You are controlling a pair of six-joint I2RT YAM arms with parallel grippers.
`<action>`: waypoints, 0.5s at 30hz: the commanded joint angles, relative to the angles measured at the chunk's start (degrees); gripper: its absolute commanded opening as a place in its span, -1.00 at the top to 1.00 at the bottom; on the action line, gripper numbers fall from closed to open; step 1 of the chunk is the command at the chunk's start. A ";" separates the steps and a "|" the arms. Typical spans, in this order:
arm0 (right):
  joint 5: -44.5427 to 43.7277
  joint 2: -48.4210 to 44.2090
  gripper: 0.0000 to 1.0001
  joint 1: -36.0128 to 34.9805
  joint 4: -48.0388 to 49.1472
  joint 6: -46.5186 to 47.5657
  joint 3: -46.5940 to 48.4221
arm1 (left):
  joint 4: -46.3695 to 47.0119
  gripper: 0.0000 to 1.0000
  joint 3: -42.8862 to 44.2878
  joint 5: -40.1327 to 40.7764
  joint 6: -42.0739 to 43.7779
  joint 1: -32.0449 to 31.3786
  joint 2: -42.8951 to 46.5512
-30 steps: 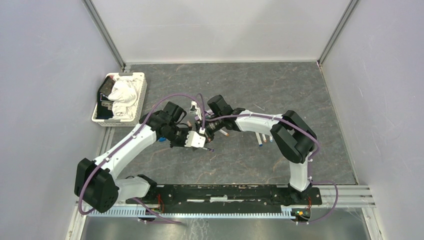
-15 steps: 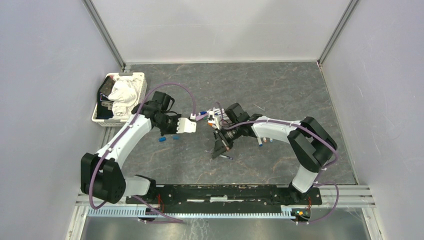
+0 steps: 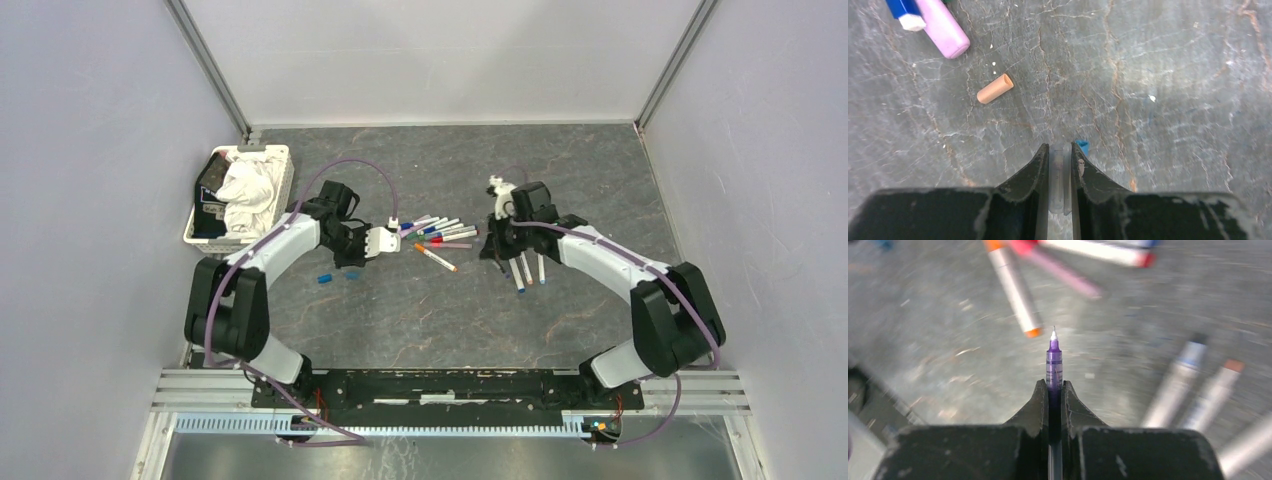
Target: Open the pen caps
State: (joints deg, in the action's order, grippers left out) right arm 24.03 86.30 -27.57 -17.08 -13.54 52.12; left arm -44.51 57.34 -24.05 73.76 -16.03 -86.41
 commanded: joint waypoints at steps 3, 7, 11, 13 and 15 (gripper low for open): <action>-28.20 -3.52 1.00 3.44 0.51 -2.97 -2.22 | 7.11 0.69 -0.61 -0.22 -7.00 0.91 -5.70; -35.09 -2.89 1.00 4.91 2.92 -4.77 -3.63 | 8.06 0.52 -0.82 -1.26 -8.41 0.87 -7.45; -38.44 0.03 1.00 6.12 4.61 -4.28 -3.10 | 8.38 0.43 -1.33 -1.35 -8.63 0.91 -8.93; -40.24 1.53 1.00 6.32 5.14 -3.79 -2.74 | 8.34 0.41 -1.51 -1.26 -8.70 0.89 -9.56; -40.88 2.69 1.00 6.55 5.90 -3.28 -2.64 | 8.37 0.39 -1.89 -1.22 -8.72 0.90 -9.91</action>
State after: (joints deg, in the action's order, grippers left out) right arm -10.44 86.80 -21.52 -14.35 -16.71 48.47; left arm -37.41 56.27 -24.08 67.31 -15.38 -95.24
